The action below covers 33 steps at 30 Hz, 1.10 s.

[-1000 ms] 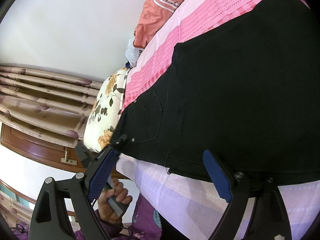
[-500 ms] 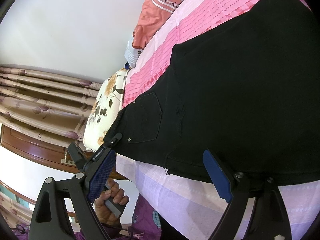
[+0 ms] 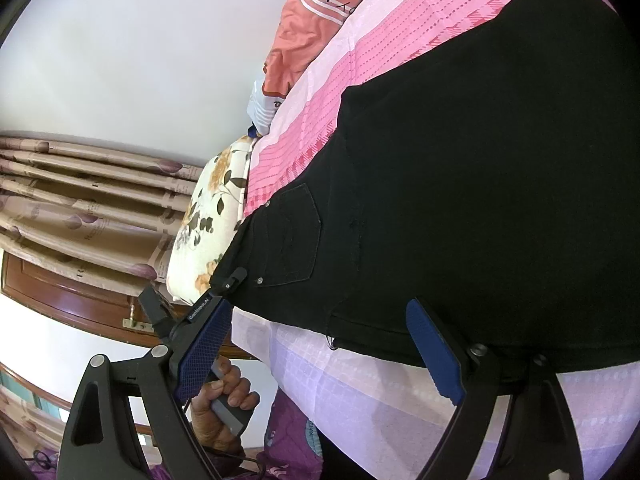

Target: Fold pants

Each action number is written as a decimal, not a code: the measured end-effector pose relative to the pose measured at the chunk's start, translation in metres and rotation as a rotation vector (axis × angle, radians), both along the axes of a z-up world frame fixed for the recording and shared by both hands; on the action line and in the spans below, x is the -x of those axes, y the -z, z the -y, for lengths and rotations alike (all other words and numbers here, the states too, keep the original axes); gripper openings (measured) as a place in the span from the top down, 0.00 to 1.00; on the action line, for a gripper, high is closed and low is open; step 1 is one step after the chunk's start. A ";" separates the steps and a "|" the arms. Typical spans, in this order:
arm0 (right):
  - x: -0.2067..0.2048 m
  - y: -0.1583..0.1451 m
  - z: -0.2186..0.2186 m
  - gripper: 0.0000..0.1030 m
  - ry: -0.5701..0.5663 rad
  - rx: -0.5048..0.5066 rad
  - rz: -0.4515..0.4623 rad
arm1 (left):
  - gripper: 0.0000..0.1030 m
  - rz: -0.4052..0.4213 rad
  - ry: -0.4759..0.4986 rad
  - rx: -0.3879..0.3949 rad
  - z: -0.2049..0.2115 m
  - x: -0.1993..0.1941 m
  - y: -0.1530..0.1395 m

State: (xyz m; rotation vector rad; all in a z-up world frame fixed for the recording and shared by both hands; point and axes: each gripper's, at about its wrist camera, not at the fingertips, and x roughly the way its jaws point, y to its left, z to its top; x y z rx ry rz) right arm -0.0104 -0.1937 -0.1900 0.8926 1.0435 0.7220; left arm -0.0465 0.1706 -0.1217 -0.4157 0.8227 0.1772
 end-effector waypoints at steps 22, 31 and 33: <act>0.001 0.006 0.003 0.15 0.010 -0.015 -0.010 | 0.63 -0.081 -0.141 0.639 -0.073 0.010 0.064; 0.003 0.007 0.003 0.15 0.012 -0.012 -0.013 | 0.35 -0.055 -0.157 0.707 -0.074 0.001 0.061; 0.004 0.007 0.002 0.15 0.011 -0.010 -0.013 | 0.35 -0.055 -0.148 0.686 -0.072 -0.002 0.059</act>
